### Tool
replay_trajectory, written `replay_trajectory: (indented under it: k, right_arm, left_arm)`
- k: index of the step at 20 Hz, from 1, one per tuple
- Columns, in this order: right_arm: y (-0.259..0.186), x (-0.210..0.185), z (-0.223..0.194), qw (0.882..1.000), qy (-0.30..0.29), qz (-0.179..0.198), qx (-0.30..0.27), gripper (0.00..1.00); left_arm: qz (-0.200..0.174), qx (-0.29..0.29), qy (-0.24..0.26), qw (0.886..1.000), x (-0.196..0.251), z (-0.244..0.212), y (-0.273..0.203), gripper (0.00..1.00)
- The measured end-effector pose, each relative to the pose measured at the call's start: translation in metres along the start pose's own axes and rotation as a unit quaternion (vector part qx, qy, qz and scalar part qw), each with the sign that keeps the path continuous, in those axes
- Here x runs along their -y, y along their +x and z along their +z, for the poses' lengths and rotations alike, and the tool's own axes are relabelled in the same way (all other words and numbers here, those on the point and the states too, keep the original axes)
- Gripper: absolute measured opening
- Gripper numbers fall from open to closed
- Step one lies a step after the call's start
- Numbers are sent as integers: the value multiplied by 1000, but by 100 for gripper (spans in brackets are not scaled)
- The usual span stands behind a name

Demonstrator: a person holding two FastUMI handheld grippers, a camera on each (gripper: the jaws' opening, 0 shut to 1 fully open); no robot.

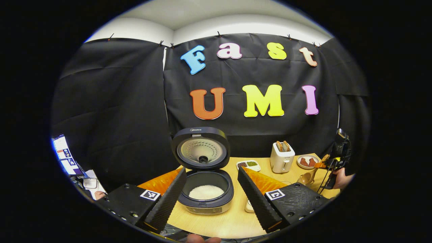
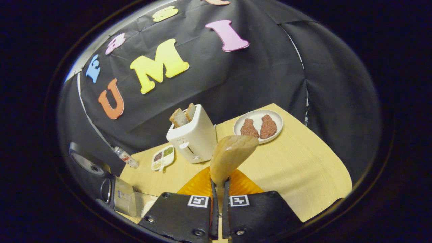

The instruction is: Close the left gripper, press the button to open the rice cooker; take a wooden spoon from the chopstick holder with the right hand, scoop a spoonful of rice and pour it into the rice cooker, then put the wooden spoon back into the chopstick holder.

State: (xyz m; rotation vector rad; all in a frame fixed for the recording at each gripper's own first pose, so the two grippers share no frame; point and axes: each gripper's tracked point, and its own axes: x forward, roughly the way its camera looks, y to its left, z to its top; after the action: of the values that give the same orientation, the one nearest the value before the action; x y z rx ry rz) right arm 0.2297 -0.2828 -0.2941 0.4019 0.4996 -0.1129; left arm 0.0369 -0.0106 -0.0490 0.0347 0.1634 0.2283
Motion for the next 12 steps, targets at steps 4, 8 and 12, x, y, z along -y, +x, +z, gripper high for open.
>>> replay_trajectory:
  k: [4, 8, 12]
  right_arm:
    - [6, -2, -13, 1000, -14, 5, 2, 12]
    - [2, -7, -15, 999, -28, 19, 6, 20]
    - [-14, -4, 3, 998, -53, 9, 34, 58]
  left_arm:
    - [21, -7, -8, 1000, -15, -3, -1, 98]
    - [42, -4, -15, 999, -26, -1, -4, 98]
    - [47, 10, -32, 998, -31, 8, -7, 98]
